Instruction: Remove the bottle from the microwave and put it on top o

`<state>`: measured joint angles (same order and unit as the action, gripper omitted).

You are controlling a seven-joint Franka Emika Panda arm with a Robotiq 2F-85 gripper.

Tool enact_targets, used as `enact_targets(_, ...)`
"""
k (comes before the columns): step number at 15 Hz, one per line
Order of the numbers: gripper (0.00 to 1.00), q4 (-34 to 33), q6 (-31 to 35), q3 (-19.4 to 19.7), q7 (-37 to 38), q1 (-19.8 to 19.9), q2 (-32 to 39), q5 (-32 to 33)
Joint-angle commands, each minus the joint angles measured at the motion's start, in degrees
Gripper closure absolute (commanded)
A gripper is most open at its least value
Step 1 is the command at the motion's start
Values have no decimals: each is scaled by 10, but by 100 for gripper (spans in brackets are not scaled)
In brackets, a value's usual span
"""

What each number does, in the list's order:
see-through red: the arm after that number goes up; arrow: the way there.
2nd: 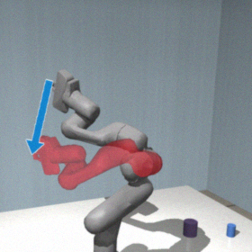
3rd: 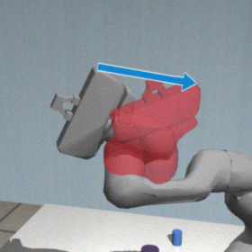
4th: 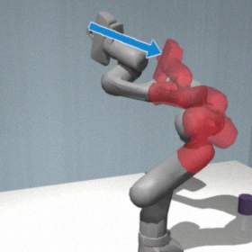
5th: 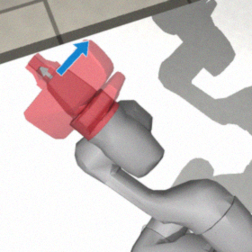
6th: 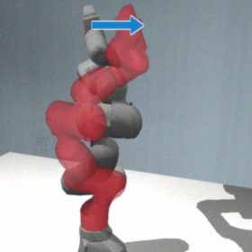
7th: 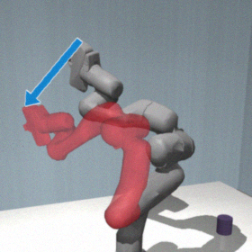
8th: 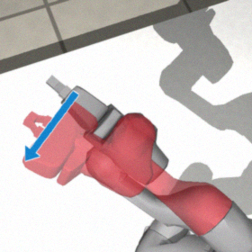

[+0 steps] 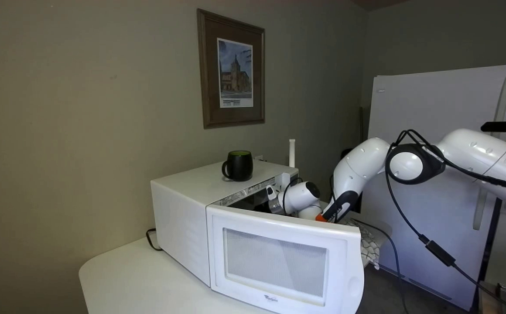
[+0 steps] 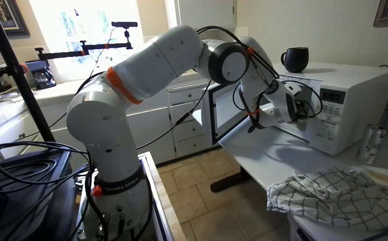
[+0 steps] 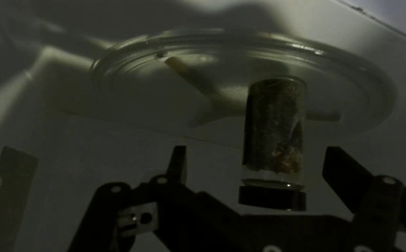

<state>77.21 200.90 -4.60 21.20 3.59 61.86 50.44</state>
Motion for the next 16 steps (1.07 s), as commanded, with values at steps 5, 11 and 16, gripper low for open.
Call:
enact_targets(5, 25, -66, -12, -12, -15, -3, 42, 5)
enact_targets(11, 67, -81, -14, -20, -21, -1, 54, 13)
enact_targets(16, 76, -85, -10, -16, -23, -2, 55, 8)
